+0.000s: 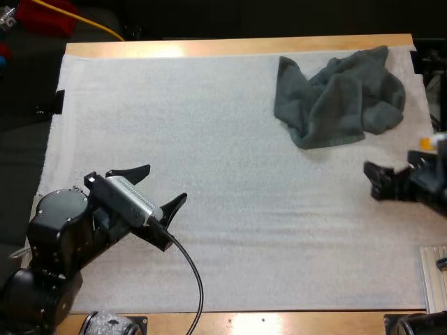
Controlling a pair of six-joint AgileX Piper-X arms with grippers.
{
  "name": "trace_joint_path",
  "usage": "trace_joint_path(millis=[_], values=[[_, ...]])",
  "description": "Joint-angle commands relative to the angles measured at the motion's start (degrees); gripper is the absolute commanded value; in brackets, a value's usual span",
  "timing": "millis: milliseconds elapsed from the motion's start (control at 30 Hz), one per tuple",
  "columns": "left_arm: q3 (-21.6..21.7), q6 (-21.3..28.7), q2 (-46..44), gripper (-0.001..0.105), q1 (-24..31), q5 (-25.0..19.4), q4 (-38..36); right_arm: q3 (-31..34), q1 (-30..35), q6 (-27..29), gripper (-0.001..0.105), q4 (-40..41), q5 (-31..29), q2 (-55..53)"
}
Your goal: Pick towel from pile, fold and stack
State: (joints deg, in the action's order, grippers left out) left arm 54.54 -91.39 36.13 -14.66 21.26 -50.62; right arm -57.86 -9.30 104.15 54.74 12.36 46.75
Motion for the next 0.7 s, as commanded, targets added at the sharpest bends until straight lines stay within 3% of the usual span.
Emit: trace_joint_path(millis=[0,100,233,367,400,667], values=[[0.42,0.06,-0.08,0.071,-0.3,-0.46,0.92,-0.27,-0.24,-0.66,0.077,-1.05,0.07,0.81],[0.42,0.06,-0.08,0.071,-0.3,-0.46,0.92,-0.27,-0.24,-5.96,0.077,-7.39,0.13,11.86],[0.42,0.06,-0.08,0.071,-0.3,-0.46,0.92,-0.27,-0.24,-8.51,0.077,-11.02,0.29,18.12],[0.42,0.06,-0.08,0.071,-0.3,-0.46,0.92,-0.27,-0.24,-9.29,0.077,-14.26,0.29,24.73],[0.42,0.06,-0.08,0.071,-0.3,-0.46,0.92,-0.27,-0.24,-10.09,0.077,-20.15,-0.46,31.76],[0.42,0.06,-0.08,0.071,-0.3,0.06,0.92,-0.27,-0.24,-10.32,0.077,-26.94,-5.51,41.43]])
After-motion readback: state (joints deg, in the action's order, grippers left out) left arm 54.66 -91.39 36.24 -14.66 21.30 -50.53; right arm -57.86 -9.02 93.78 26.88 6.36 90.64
